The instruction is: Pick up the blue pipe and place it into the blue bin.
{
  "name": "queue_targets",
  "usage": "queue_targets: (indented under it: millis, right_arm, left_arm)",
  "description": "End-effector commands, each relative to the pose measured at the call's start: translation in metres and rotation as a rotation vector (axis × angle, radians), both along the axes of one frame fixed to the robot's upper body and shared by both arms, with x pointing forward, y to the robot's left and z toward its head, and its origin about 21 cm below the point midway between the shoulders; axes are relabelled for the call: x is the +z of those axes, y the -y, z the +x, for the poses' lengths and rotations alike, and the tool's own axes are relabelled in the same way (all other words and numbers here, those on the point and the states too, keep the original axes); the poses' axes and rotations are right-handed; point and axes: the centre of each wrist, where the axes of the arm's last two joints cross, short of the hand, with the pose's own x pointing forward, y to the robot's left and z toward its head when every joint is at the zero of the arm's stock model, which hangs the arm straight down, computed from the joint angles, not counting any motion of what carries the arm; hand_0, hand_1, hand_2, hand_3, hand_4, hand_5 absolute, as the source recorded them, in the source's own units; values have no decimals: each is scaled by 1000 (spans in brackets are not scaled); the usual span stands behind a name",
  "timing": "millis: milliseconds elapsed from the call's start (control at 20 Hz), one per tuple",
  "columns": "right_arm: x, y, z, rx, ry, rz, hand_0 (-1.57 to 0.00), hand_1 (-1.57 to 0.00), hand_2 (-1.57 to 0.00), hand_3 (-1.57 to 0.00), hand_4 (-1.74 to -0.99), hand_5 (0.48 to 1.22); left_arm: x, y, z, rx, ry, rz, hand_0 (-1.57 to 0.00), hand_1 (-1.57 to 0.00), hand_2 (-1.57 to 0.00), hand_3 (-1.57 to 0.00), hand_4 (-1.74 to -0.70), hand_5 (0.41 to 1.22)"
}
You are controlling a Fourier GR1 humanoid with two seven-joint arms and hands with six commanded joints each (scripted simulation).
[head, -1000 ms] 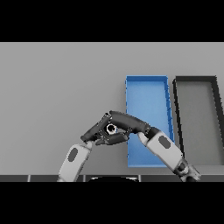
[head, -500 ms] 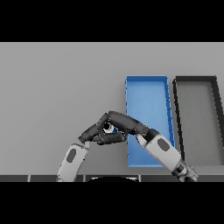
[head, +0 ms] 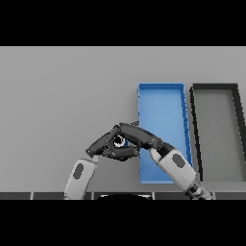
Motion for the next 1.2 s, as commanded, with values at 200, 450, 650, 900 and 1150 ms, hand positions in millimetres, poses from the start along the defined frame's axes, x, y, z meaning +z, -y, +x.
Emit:
queue_targets:
  millis: [200,450,650,900,1150]
  right_arm:
    - [28,4,4,15,-115,119,-1571,-1571,-1571,-1571,-1741,1221]
    - [91,16,23,51,-100,185,-1571,-1571,-1571,-1571,-1741,1221]
    - [144,27,44,-96,4,308,-1571,-1571,-1571,-1571,-1741,1221]
    - [162,77,82,-361,-2,295,-1571,-1571,-1571,-1571,-1741,1221]
    - [123,126,102,-560,-83,242,-1571,-1571,-1571,-1571,-1741,1221]
  left_arm:
    - [-2,1,1,2,-8,26,-16,-14,-14,-12,-913,470]
    - [1,1,0,-3,-19,19,-5,-4,-4,-3,-906,441]
    - [4,-4,2,9,-32,49,-1,-1,-1,-1,-902,432]
    - [4,-5,1,8,-27,46,0,0,0,0,-890,415]
    - [2,-9,0,9,1,61,1,1,1,1,-871,415]
